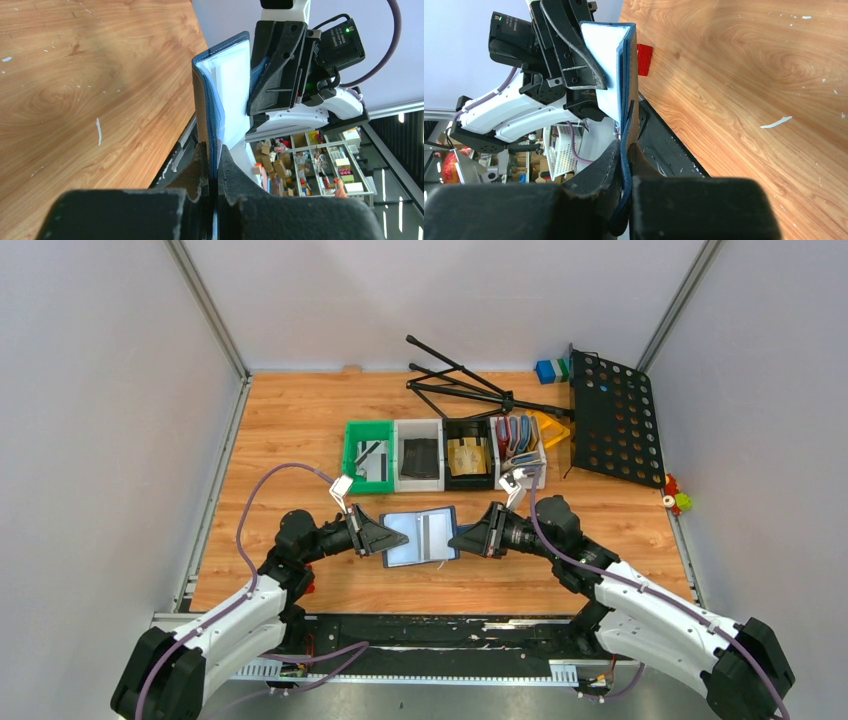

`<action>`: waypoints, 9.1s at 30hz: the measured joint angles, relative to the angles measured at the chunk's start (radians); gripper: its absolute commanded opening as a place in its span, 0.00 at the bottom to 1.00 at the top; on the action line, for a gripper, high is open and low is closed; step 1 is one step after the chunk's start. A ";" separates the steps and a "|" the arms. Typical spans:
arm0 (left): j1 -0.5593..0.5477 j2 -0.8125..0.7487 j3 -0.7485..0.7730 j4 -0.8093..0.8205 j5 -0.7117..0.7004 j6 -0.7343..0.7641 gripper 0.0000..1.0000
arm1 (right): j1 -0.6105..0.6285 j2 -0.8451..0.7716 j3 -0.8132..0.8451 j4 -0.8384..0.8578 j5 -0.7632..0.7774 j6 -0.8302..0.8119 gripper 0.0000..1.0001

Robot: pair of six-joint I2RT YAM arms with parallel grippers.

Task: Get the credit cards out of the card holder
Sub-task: Remove the credit card from the card holder, then place the credit card in the storage box, then close the card holder at the center of the board.

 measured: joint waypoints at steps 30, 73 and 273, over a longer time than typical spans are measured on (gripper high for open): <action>0.001 0.027 0.000 -0.063 -0.015 0.066 0.00 | 0.227 0.268 0.353 -0.396 0.279 -0.174 0.21; 0.001 -0.014 -0.058 0.111 -0.010 -0.069 0.67 | 0.239 0.189 0.316 -0.415 0.312 -0.119 0.01; 0.005 -0.100 -0.003 -0.051 -0.028 -0.133 0.00 | -0.013 0.026 0.054 -0.199 -0.018 -0.283 0.91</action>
